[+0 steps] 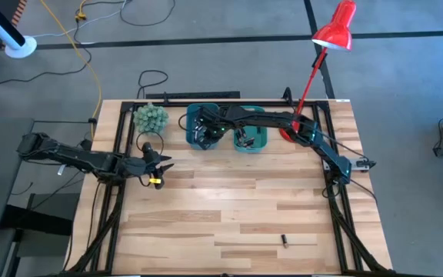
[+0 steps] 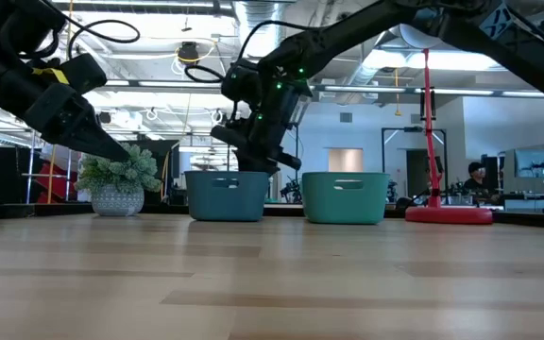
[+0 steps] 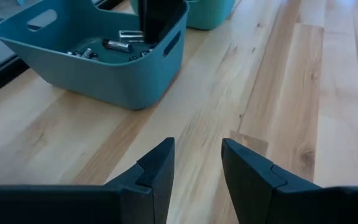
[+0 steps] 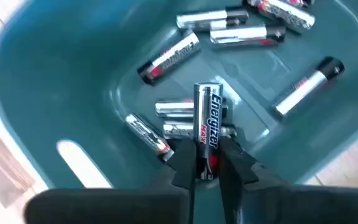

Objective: Sort batteries
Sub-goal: Put the silver battery into the blue bin, then put the black battery into the green bin

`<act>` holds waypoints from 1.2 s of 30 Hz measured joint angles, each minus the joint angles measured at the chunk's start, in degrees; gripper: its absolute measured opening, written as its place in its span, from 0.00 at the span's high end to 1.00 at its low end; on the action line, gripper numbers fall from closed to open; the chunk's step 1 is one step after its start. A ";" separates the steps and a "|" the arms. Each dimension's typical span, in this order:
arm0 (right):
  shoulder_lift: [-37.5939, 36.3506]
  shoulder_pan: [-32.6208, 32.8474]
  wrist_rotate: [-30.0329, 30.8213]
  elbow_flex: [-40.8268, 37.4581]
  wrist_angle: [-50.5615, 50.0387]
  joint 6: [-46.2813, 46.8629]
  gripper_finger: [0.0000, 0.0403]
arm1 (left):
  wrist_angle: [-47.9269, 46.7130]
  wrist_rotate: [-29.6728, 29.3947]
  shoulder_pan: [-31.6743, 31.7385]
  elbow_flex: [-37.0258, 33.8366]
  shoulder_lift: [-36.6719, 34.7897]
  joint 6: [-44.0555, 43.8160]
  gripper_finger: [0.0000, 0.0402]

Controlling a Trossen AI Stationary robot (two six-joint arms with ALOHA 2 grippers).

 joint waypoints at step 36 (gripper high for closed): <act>-36.93 14.92 18.04 -28.47 -10.92 12.42 0.68 | 5.66 5.60 2.94 2.72 4.30 4.47 0.68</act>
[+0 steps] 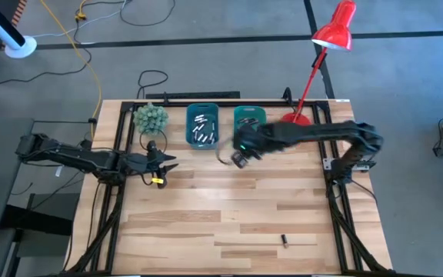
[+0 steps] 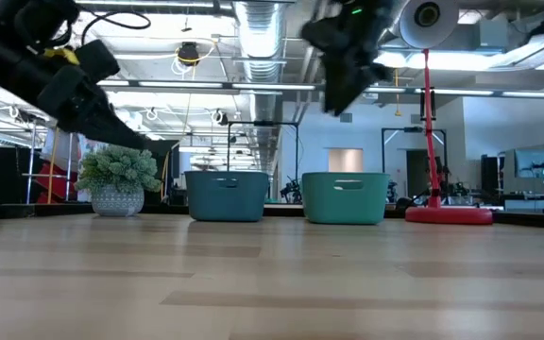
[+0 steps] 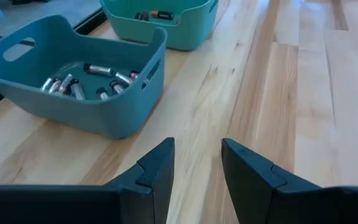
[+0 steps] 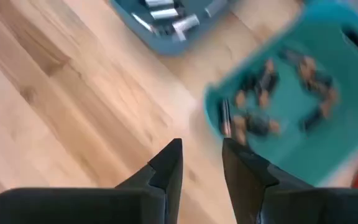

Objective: Sort batteries
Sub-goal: Put the black battery into the green bin

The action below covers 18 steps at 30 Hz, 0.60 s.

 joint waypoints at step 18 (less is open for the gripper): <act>-14.30 36.78 2.18 -21.36 -4.11 51.99 0.51 | -0.42 1.91 -7.46 20.49 28.38 -5.44 0.68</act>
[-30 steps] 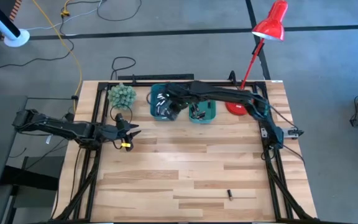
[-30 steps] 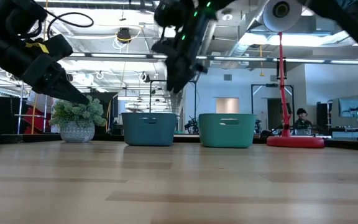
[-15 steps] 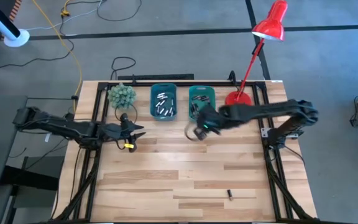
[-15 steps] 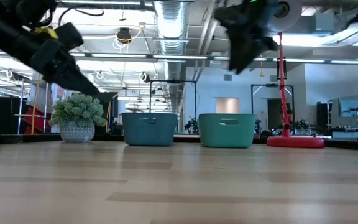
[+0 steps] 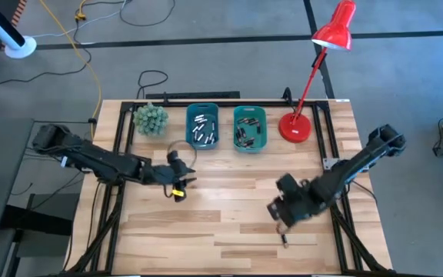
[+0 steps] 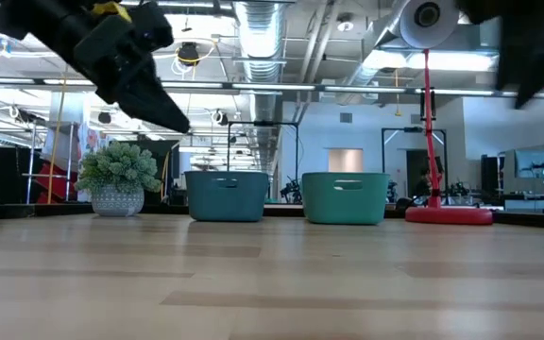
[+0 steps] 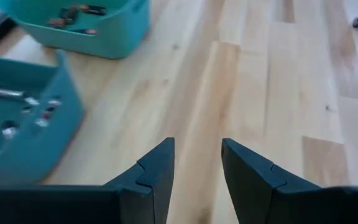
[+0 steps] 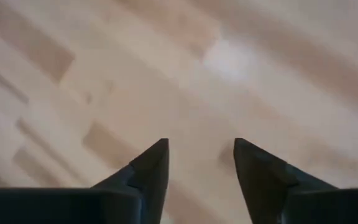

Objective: Sort batteries
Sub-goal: Put the black battery into the green bin

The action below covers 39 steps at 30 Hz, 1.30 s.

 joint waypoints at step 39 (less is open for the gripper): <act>34.48 20.58 -5.69 8.50 6.09 28.48 0.73 | -0.02 -4.53 -12.69 19.77 26.55 -19.17 0.68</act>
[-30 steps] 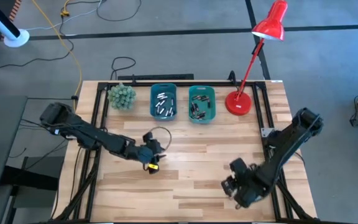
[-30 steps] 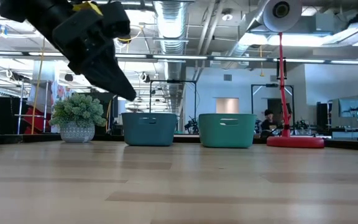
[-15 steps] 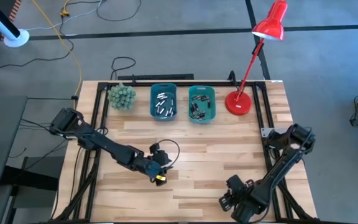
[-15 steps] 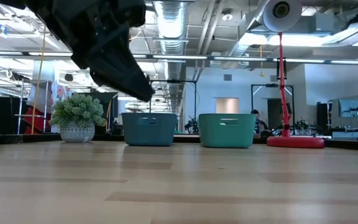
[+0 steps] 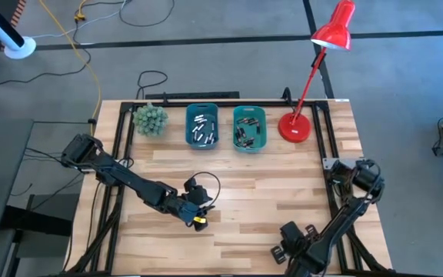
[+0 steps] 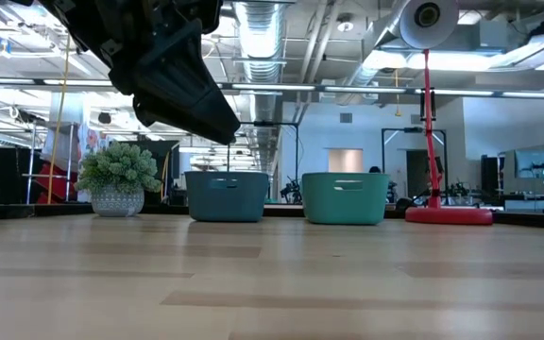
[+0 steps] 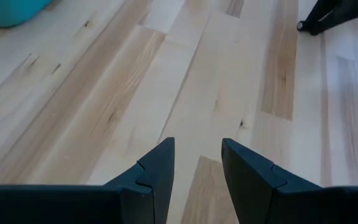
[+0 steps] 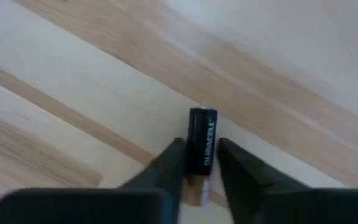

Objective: Sort batteries
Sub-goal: Put the black battery into the green bin

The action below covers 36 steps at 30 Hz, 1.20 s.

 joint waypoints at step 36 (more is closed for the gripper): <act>-19.49 -24.54 25.22 -4.02 -5.54 -39.22 0.96 | 19.95 6.09 8.28 -14.25 0.00 6.98 0.68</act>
